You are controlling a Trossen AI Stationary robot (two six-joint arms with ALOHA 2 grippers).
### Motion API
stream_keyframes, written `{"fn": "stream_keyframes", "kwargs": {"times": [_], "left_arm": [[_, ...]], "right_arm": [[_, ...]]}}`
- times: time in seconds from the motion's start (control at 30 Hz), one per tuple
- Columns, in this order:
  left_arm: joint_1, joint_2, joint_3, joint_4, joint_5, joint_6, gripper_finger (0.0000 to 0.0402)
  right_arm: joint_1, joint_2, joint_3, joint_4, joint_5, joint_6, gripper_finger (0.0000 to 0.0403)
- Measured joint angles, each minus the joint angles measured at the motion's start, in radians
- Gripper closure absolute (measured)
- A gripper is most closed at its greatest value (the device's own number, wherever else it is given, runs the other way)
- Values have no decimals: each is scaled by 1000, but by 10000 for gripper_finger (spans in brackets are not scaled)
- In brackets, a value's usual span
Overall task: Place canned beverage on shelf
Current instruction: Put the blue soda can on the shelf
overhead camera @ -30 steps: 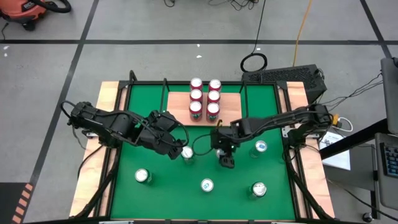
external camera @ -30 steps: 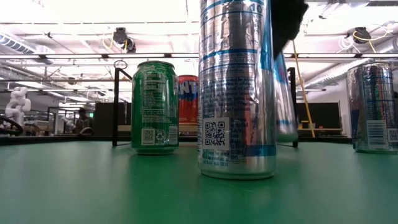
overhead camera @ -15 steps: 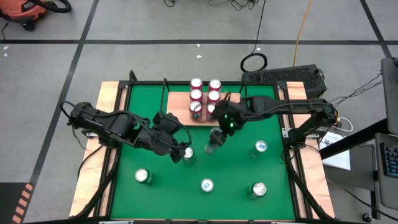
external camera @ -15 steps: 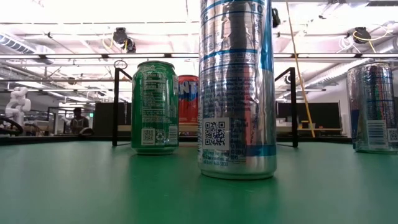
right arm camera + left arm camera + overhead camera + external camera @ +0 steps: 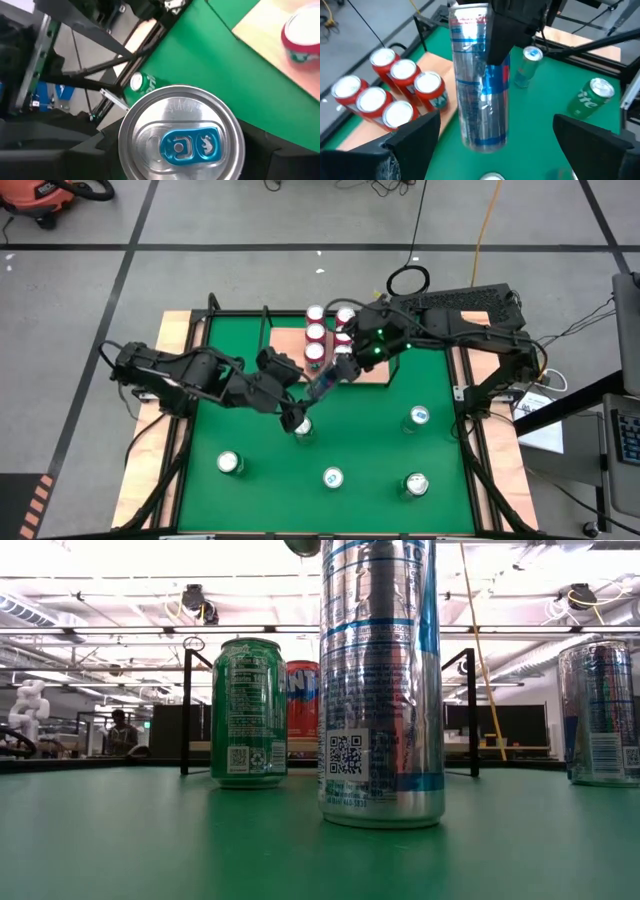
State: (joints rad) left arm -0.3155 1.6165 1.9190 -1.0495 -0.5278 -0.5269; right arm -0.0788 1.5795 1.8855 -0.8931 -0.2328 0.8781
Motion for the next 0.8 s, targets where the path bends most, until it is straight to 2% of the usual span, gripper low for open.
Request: {"fn": "stream_keyframes", "kwargs": {"times": [0.3,0.53,0.67,0.8], "left_arm": [[111,39,0,54,23,91,17],[185,79,-2,72,94,90,21],[199,84,-1,72,95,90,47],[204,84,-1,72,86,93,93]], "right_arm": [[-47,0,9,86,-33,-16,158],[-82,0,9,111,-33,-26,158],[-98,0,9,107,-46,-31,158],[-112,1,9,110,-60,-35,158]]}}
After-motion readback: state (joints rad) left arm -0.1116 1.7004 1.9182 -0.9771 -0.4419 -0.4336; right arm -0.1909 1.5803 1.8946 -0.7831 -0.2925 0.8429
